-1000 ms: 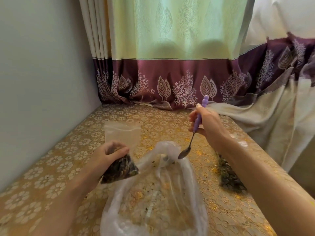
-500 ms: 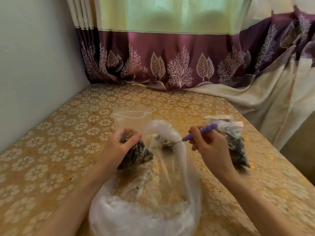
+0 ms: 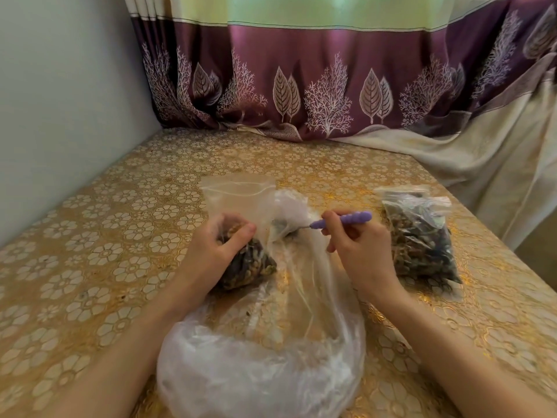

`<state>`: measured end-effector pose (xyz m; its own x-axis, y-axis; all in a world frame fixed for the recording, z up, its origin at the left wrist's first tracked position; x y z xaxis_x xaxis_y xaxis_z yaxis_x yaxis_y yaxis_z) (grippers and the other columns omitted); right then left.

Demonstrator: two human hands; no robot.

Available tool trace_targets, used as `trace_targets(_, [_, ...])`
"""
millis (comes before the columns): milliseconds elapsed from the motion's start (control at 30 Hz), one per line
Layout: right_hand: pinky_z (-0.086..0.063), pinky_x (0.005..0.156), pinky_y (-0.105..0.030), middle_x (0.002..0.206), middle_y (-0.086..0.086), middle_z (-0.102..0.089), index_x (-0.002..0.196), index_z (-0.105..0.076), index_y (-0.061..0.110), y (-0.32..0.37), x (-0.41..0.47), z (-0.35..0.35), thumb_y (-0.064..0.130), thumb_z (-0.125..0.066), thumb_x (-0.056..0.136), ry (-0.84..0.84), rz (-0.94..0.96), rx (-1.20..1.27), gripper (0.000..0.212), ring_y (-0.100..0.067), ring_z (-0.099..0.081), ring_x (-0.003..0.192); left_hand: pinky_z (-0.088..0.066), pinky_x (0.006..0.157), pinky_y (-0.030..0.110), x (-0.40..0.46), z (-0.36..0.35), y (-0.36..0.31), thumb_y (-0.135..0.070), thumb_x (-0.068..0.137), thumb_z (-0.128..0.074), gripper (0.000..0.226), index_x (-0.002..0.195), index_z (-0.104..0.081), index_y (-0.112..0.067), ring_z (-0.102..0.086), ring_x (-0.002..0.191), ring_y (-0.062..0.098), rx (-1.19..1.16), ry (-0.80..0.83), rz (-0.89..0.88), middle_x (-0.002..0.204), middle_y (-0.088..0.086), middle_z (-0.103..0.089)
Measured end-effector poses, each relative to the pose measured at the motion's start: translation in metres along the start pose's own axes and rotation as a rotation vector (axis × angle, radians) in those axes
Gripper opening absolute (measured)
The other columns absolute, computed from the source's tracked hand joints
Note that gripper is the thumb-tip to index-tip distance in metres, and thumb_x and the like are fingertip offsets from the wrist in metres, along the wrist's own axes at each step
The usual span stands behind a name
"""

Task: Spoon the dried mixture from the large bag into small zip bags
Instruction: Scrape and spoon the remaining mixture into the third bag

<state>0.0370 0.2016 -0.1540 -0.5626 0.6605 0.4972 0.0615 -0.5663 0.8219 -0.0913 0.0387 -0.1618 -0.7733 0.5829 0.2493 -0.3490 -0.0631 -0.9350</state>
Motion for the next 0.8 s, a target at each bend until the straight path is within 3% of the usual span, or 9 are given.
trace_targets(100, [-0.046,0.050,-0.019,0.079,-0.003,-0.073,0.073,-0.072,0.021,-0.008,-0.001,0.000,0.018,-0.058,0.092,0.058,-0.190,0.194,0.024,-0.007,-0.057,0.051,-0.047,0.066,0.015,0.001,0.000,0.001,-0.038,0.079,-0.061,0.020,0.093,-0.060,-0.024,-0.060,0.085,0.001,0.024,0.002,-0.009,0.091,-0.007,-0.064])
trace_targets(200, [-0.041,0.047,-0.016,0.079,-0.010,-0.070,0.075,-0.074,0.010,-0.013,-0.001,0.004,0.018,-0.057,0.093,0.059,-0.472,0.449,0.026,-0.008,-0.053,0.054,-0.045,0.068,0.015,0.001,0.000,0.000,-0.047,0.069,-0.058,0.034,0.093,-0.060,-0.024,-0.060,0.086,0.001,0.011,0.000,-0.004,0.092,-0.008,-0.064])
trace_targets(300, [-0.040,0.051,-0.019,0.085,-0.015,-0.071,0.078,-0.068,0.005,-0.013,-0.001,0.007,0.013,-0.055,0.094,0.036,-0.635,0.626,0.023,-0.012,-0.052,0.058,-0.046,0.070,0.019,0.000,0.000,0.000,-0.049,0.067,-0.057,0.036,0.094,-0.060,-0.024,-0.059,0.088,0.004,0.010,0.001,0.009,0.094,-0.007,-0.064])
trace_targets(400, [-0.036,0.054,-0.023,0.070,-0.009,-0.069,0.078,-0.066,0.004,-0.011,-0.001,0.010,0.010,-0.054,0.091,-0.005,-0.695,0.686,0.019,-0.012,-0.048,0.055,-0.046,0.069,0.018,0.000,0.000,-0.001,-0.048,0.067,-0.058,0.035,0.093,-0.060,-0.024,-0.060,0.088,0.005,0.008,-0.008,0.010,0.094,-0.006,-0.064])
trace_targets(600, [-0.030,0.043,-0.020,0.054,-0.003,-0.064,0.085,-0.060,0.001,-0.012,0.000,0.019,0.007,-0.049,0.089,-0.038,-0.719,0.647,0.014,-0.010,-0.042,0.050,-0.044,0.069,0.020,-0.001,-0.001,-0.001,-0.049,0.067,-0.058,0.033,0.090,-0.059,-0.026,-0.059,0.089,0.006,0.011,-0.020,0.017,0.094,-0.007,-0.063])
trace_targets(733, [-0.025,0.040,-0.021,0.061,-0.009,-0.064,0.079,-0.059,0.002,-0.014,0.000,0.025,0.008,-0.047,0.086,-0.057,-0.701,0.591,0.015,-0.010,-0.040,0.046,-0.048,0.070,0.022,-0.001,-0.001,-0.001,-0.049,0.067,-0.059,0.035,0.091,-0.060,-0.024,-0.060,0.089,0.008,0.016,-0.013,0.019,0.094,-0.005,-0.065])
trace_targets(800, [-0.024,0.038,-0.020,0.068,-0.014,-0.064,0.078,-0.060,0.001,-0.015,0.000,0.026,0.008,-0.047,0.085,-0.061,-0.698,0.578,0.016,-0.010,-0.040,0.045,-0.046,0.066,0.015,-0.002,-0.001,-0.001,-0.050,0.066,-0.059,0.036,0.091,-0.061,-0.023,-0.060,0.086,0.001,0.030,-0.007,0.008,0.094,-0.006,-0.065])
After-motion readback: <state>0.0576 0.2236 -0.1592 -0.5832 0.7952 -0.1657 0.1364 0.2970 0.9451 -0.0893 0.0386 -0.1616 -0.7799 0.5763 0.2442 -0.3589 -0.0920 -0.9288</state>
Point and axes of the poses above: each hand's wrist, its own x-axis towards the middle knuckle, its own z-axis out of the back of the hand, y = z × x, the point moved 2 cm from there along x, towards the middle knuckle
